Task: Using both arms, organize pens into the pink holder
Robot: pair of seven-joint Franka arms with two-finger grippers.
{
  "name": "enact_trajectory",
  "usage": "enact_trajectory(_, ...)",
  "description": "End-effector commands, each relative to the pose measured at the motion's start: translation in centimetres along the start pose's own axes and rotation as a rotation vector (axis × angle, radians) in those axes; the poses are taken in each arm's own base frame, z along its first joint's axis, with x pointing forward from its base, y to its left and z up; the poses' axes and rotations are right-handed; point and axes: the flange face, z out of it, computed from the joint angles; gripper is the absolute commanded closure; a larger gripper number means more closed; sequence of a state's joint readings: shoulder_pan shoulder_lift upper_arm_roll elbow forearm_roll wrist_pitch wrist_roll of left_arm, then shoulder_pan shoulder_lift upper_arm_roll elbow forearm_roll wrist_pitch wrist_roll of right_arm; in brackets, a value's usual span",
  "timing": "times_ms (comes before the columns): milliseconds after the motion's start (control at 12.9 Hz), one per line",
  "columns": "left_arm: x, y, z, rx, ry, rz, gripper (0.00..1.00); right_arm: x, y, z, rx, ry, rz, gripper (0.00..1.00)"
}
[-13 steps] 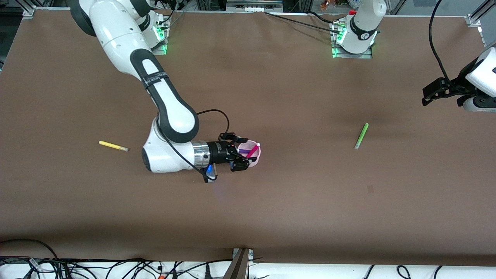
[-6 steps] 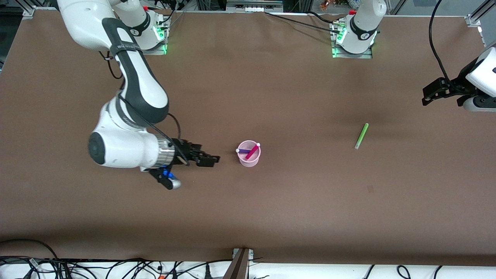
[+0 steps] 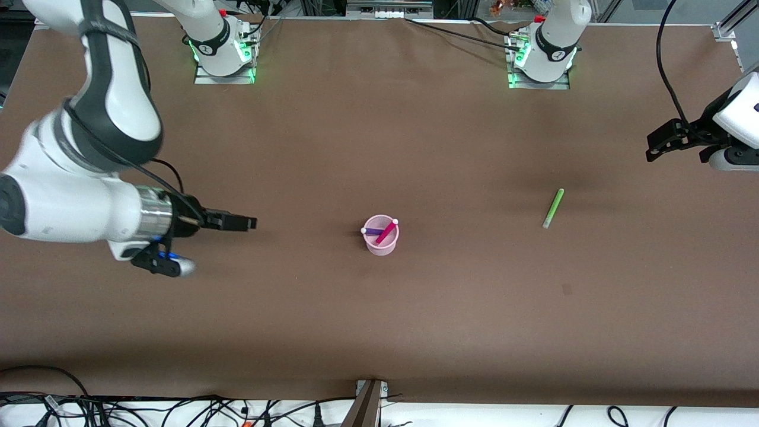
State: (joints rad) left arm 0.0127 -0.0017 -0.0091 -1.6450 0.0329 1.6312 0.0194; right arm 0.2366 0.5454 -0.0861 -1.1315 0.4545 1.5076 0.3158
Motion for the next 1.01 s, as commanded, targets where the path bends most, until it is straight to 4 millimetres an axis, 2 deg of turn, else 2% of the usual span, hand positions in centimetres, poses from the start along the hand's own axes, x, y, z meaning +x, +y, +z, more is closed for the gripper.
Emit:
enact_trajectory(0, 0.1, 0.1, -0.3, -0.020, 0.008, -0.002, 0.00, -4.8, 2.1, -3.5, -0.107, 0.031, -0.119, 0.00)
enact_trajectory(233, 0.1, 0.1, -0.3, -0.020, 0.006, -0.002, 0.00, -9.2, 3.7, -7.3, -0.213, 0.082, -0.220, 0.00)
enact_trajectory(466, 0.1, 0.1, -0.3, -0.020, 0.006, 0.000, 0.00, -13.0, 5.2, -9.8, -0.317, 0.127, -0.285, 0.00)
enact_trajectory(932, 0.0, 0.0, -0.3, -0.021, 0.003, -0.002, 0.00, -12.6, 5.6, -10.5, -0.366, 0.131, -0.374, 0.00)
